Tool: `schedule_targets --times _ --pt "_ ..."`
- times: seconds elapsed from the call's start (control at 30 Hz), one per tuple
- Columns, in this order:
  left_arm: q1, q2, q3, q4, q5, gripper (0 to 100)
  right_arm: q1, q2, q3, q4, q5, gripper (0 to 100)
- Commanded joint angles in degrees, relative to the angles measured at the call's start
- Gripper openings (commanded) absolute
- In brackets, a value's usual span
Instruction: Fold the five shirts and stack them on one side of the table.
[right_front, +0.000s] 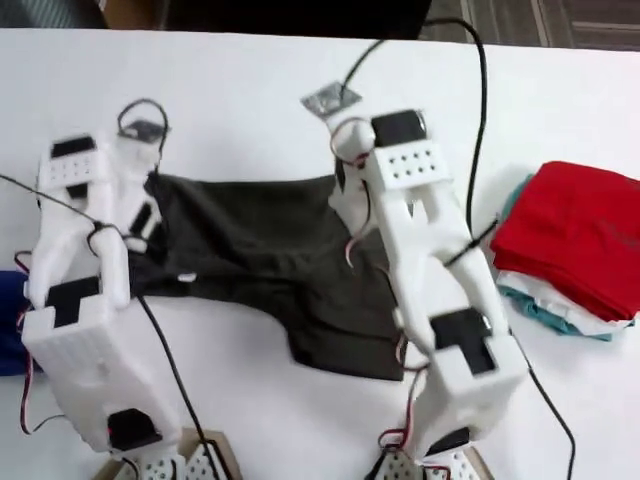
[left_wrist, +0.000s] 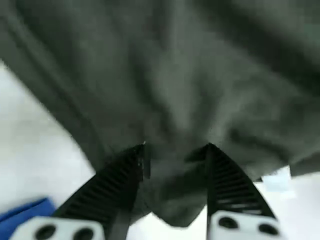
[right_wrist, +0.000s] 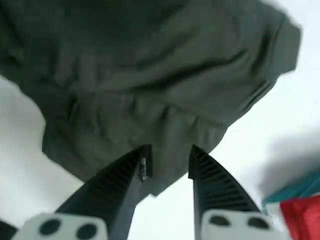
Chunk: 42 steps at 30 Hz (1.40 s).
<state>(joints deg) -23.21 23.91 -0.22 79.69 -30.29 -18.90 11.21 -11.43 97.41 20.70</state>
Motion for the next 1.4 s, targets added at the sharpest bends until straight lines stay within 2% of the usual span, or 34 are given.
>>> schedule_targets --times 0.0,0.17,0.37,0.47,0.6,0.73,0.87,1.03,1.23,1.37 --pt "-1.58 -4.22 4.00 -7.47 0.26 20 0.84 -10.07 9.67 -0.57 0.97 13.4" --pt "-2.29 -4.13 4.79 -9.93 0.09 20 3.91 -21.14 24.88 -4.97 6.68 13.4" --pt "-2.37 -4.13 4.70 -6.95 -0.18 20 10.95 -34.86 46.77 -18.95 6.86 13.4" --pt "-3.96 -4.22 4.70 -5.01 -0.44 16 11.38 -39.34 56.62 -25.89 6.86 13.4" --pt "-5.80 -4.13 5.85 -4.40 -4.40 11 9.89 -42.95 63.47 -30.90 6.86 13.4" --pt "-6.15 -4.13 7.34 -6.24 -5.01 5 9.63 -43.38 64.26 -31.96 6.86 13.4" --pt "-5.98 -4.66 5.85 -5.71 -4.57 5 8.48 -43.38 64.35 -31.78 6.86 13.4" --pt "-6.07 -4.66 -1.01 2.90 -5.10 5 6.46 -43.91 63.12 -29.67 6.86 13.4" --pt "-5.80 -4.66 -9.80 11.43 -4.84 16 2.24 -43.91 52.13 -21.85 6.68 13.7" --pt "-5.80 -4.66 -16.13 16.62 -4.57 20 -1.71 -43.38 48.70 -18.07 6.51 13.7"
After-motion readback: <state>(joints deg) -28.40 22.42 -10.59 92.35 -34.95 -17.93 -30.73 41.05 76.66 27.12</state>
